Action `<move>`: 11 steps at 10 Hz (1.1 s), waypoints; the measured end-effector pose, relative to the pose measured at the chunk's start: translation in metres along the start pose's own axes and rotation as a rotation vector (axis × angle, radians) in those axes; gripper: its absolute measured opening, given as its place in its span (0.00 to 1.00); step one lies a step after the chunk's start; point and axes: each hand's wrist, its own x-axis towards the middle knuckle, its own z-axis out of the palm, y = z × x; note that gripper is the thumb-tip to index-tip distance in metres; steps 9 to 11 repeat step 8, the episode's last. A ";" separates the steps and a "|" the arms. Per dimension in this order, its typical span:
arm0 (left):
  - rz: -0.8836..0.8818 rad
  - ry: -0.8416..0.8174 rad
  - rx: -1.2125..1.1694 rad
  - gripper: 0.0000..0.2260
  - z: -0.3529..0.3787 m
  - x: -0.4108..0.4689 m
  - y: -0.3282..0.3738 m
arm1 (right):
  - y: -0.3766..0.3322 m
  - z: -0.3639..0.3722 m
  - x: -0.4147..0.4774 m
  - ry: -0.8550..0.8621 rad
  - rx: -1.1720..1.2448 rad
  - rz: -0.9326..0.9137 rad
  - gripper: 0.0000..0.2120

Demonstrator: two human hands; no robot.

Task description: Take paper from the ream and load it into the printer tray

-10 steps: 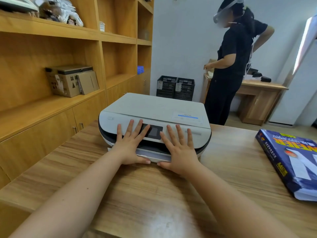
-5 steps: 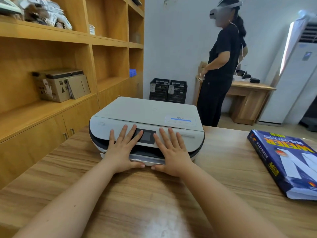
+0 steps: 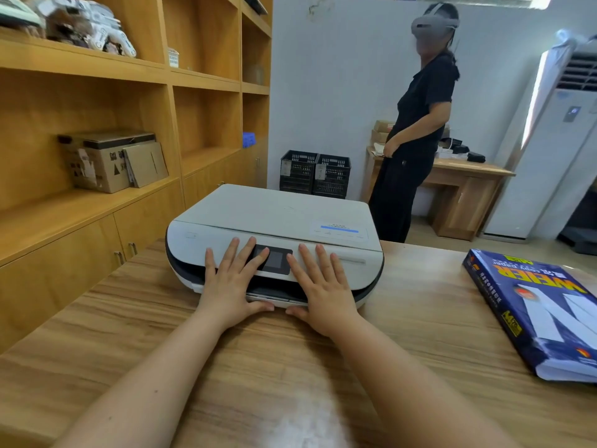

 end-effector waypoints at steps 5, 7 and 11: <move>-0.039 -0.083 -0.008 0.50 -0.020 -0.001 0.009 | -0.001 -0.008 0.001 -0.054 0.024 0.009 0.48; -0.053 -0.361 -0.197 0.54 -0.056 -0.007 0.019 | 0.017 -0.066 -0.023 -0.037 0.039 -0.112 0.45; -0.249 -0.337 -0.850 0.47 -0.082 -0.010 0.034 | 0.042 -0.100 -0.059 0.479 0.269 -0.122 0.30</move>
